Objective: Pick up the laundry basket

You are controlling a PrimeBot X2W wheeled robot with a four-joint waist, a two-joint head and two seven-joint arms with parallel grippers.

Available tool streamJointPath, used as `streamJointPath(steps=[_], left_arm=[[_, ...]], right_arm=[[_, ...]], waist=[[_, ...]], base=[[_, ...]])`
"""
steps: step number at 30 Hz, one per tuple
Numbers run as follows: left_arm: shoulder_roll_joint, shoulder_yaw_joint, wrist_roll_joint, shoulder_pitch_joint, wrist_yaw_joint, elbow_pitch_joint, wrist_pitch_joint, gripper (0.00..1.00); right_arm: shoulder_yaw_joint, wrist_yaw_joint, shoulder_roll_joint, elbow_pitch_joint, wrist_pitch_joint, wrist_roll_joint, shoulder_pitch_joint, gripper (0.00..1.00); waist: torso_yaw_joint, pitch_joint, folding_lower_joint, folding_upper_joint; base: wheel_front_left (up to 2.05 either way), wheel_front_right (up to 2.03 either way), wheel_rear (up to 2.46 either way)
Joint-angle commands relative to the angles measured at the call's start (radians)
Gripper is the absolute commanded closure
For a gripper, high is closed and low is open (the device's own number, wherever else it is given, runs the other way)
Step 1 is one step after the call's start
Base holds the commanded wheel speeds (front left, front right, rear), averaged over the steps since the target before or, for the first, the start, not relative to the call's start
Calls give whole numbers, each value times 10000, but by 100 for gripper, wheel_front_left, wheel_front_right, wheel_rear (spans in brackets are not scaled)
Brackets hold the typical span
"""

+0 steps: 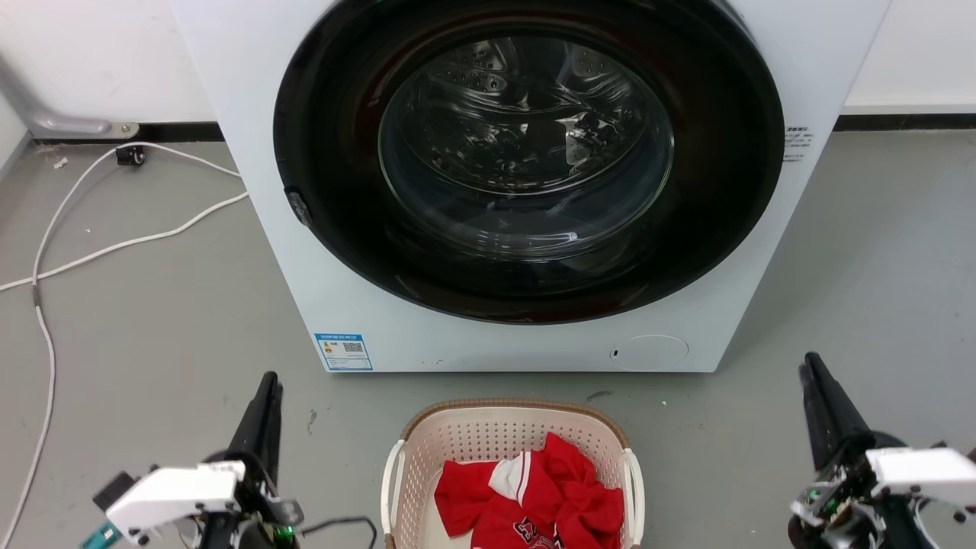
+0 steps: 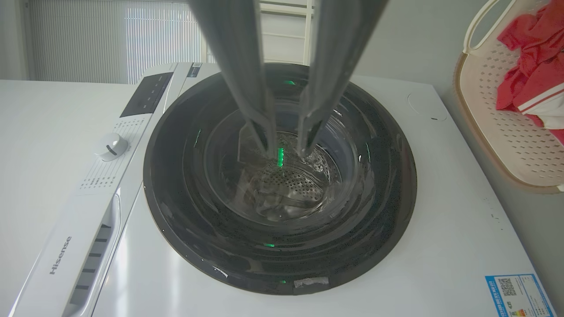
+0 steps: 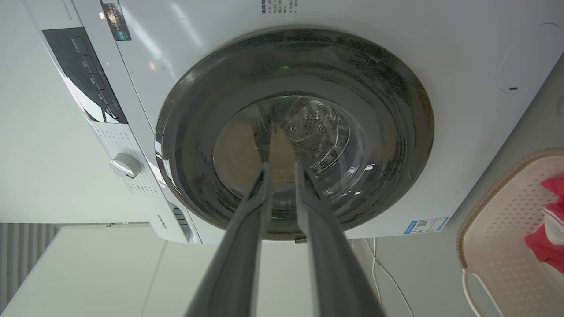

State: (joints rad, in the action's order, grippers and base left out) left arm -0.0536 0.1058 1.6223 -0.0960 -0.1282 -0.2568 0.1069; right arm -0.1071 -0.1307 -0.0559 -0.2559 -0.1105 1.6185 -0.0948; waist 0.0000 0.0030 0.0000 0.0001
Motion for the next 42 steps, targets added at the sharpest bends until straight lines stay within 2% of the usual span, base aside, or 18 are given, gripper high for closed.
streamJointPath(steps=[1, 14, 23, 31, 37, 42], left_arm=[[23, -8, 0, 100, 2, -105, -2, 0], [54, -238, -454, 489, -1, 255, -524, 0], [49, 3, -1065, 652, -4, 635, -927, 0], [45, 520, -1796, 699, 65, 710, -1251, 0], [42, 706, -2892, 706, 291, 1242, -1481, 0], [41, 646, -4152, 764, 660, 1962, -1657, 0]], right_arm=[[6, 2, 12, -104, 0, 0, 98, 0], [287, 1, 34, 217, 527, -292, 477, 0], [264, 1, 35, 430, 936, -1045, 562, 0], [214, 1, 36, 611, 1262, -2663, 606, 0], [139, 0, 37, 1010, 1492, -4384, 603, 0], [163, 0, 39, 1507, 1674, -6005, 613, 0]], waist=[[0, 0, 0, -1], [-4, -2, 0, -1], [-8, -7, 0, -1], [-11, -11, 0, -1], [-7, 1, 0, -1], [-12, 15, 0, -1]], base=[[0, 0, 0], [0, 0, 0], [0, 0, 0], [0, 0, 0], [0, 0, 0], [0, 0, 0]])
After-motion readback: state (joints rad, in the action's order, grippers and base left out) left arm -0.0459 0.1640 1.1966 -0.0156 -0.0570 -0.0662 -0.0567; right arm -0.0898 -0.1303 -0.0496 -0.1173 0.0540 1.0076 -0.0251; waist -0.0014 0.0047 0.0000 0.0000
